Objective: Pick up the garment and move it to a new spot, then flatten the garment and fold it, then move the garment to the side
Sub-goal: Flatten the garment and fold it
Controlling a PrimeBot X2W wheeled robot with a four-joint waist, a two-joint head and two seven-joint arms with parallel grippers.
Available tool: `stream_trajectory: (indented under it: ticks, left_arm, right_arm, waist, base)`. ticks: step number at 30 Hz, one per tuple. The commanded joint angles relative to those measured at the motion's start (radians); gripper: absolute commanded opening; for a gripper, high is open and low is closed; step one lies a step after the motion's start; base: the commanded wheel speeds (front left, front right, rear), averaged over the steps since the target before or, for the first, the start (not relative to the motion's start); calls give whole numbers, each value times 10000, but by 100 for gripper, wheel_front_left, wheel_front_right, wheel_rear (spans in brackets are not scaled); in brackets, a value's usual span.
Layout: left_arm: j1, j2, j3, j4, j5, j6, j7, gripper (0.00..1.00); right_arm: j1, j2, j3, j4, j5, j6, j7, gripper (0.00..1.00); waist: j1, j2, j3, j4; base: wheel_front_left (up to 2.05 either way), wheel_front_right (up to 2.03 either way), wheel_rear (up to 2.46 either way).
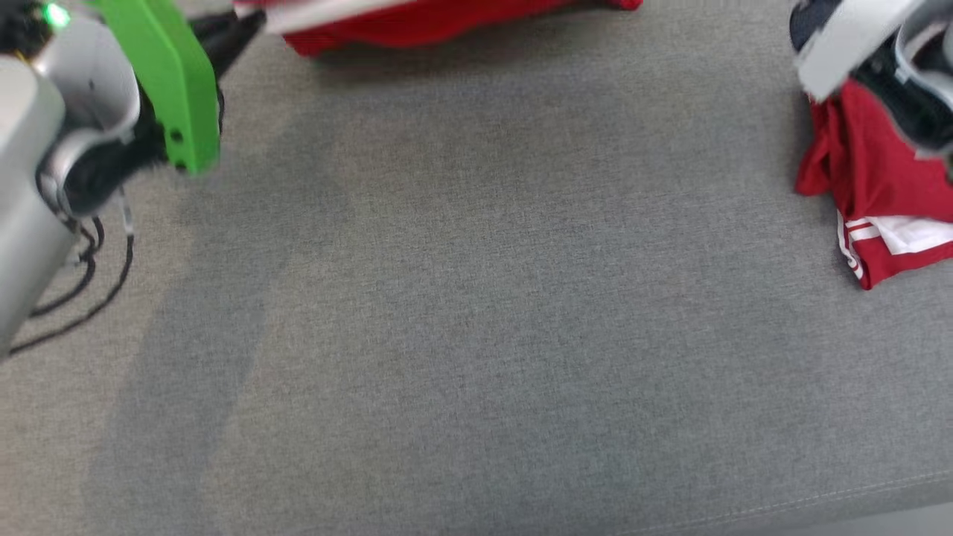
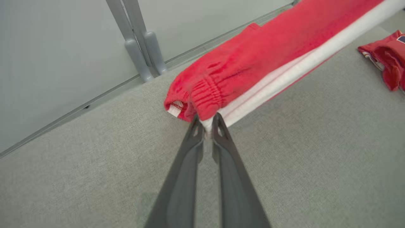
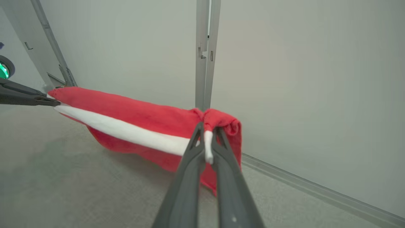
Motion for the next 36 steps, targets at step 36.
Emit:
stream_trajectory:
  ticks: [36]
  left_arm:
    - [3873,2735,-427,-4600,-4845,1660,5337,0]
  right_arm:
    - [4739,-3250,-433,-5399,2278,-20,6815,0]
  waist:
    - [-1,0,-1218,389]
  base:
    - [0,0,0]
